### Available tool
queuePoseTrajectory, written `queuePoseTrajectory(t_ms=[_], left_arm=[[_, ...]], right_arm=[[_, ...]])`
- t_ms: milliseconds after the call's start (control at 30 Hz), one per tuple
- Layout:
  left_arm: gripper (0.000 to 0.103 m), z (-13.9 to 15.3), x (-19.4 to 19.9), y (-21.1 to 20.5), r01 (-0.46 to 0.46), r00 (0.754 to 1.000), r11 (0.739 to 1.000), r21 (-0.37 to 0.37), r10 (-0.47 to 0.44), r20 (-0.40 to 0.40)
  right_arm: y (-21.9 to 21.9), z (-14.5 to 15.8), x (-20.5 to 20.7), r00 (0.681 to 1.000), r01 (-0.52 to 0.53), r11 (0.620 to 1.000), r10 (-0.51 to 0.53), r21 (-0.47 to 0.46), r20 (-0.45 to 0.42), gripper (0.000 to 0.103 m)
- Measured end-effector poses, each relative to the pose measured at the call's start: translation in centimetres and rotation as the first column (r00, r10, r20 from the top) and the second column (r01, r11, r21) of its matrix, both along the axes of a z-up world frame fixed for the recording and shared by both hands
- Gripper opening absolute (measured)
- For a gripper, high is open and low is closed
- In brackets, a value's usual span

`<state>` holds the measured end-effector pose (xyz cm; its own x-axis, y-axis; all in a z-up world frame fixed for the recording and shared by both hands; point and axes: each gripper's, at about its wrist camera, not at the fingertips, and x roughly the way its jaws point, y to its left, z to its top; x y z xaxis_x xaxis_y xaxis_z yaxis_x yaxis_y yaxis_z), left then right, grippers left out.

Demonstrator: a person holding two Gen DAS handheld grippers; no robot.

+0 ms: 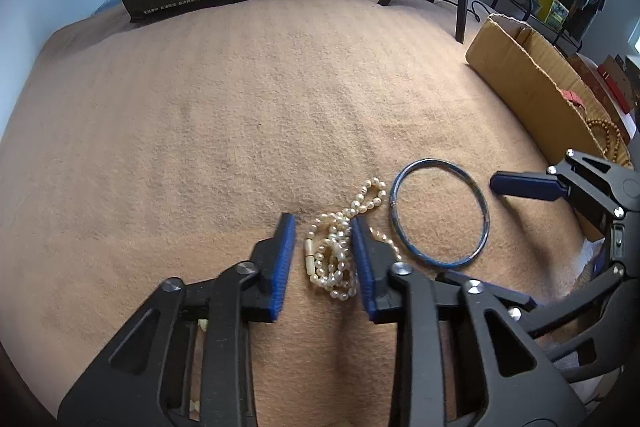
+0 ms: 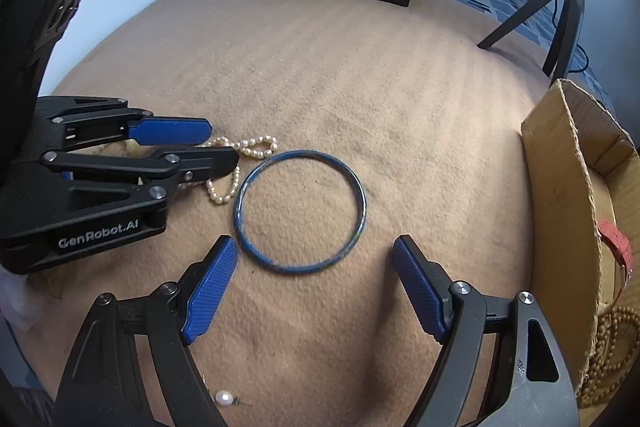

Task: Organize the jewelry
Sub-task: 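Grasp the pearl necklace with the left tool while the right tool grasps the blue bangle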

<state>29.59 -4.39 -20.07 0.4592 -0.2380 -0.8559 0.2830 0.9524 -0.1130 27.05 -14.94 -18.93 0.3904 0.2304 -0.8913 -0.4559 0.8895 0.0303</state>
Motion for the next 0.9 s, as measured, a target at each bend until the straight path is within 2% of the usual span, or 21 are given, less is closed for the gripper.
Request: queuePoseTrajectory(t_ms=[133, 233, 567, 633, 900], left_arm=[[0.012, -0.1, -0.3, 0.2, 0.014, 1.000, 1.000, 0.008, -0.014, 0.013], [0.010, -0.1, -0.4, 0.5, 0.010, 1.000, 1.000, -0.005, -0.010, 0.014], [0.010, 0.0, -0.5, 0.8, -0.002, 1.000, 1.000, -0.027, 0.002, 0.011], [0.009, 0.0, -0.6, 0.9, -0.007, 1.000, 0.999, -0.031, 0.007, 0.011], [0.009, 0.7, -1.4, 1.0, -0.010, 1.000, 1.000, -0.024, 0.011, 0.019]], right_arm=[[0.5, -0.3, 0.3, 1.000, -0.004, 1.000, 0.004, -0.013, 0.013, 0.080], [0.9, -0.3, 0.6, 1.000, -0.011, 1.000, 0.011, -0.021, 0.020, 0.080], [1.7, -0.5, 1.2, 0.999, -0.033, 0.998, 0.034, -0.054, 0.006, 0.079], [1.7, -0.4, 1.1, 0.999, -0.039, 0.998, 0.039, -0.044, 0.003, 0.071], [1.9, 0.1, 0.6, 0.999, -0.034, 0.998, 0.035, -0.059, 0.020, 0.070]])
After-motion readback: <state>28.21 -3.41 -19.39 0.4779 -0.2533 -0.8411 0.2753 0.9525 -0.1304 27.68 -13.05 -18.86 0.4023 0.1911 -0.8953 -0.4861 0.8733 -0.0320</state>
